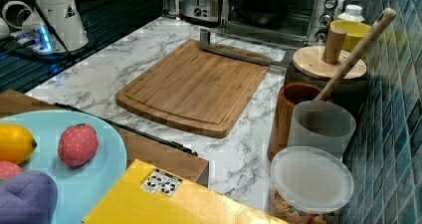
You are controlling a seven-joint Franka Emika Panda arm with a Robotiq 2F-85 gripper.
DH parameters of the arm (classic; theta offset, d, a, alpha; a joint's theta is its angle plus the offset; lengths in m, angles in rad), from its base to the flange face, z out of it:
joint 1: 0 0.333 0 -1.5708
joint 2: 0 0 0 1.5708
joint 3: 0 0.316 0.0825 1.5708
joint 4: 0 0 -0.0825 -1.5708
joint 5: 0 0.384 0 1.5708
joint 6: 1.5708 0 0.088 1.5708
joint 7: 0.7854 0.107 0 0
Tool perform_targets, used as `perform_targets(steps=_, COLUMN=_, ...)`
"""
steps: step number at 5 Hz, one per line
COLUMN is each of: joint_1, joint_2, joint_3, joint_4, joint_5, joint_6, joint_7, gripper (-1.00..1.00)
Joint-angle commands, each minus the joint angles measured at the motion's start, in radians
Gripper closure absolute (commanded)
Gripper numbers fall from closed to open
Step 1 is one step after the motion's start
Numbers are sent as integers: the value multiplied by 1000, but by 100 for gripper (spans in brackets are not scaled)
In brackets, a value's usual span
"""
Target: Close the oven.
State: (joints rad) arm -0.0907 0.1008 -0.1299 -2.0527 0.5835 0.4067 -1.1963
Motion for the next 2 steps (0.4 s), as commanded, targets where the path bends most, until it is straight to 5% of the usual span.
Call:
perform_targets(steps=1, joint_1=29, joint_2=126, joint_3=66, joint_4=2, joint_5=189, joint_6=40, joint_7=-187, gripper=100)
perform_targets(steps=2, joint_1=27, joint_2=172, joint_3=70, joint_4=-2, joint_5=207, joint_6=106, joint_7=-209, gripper=100)
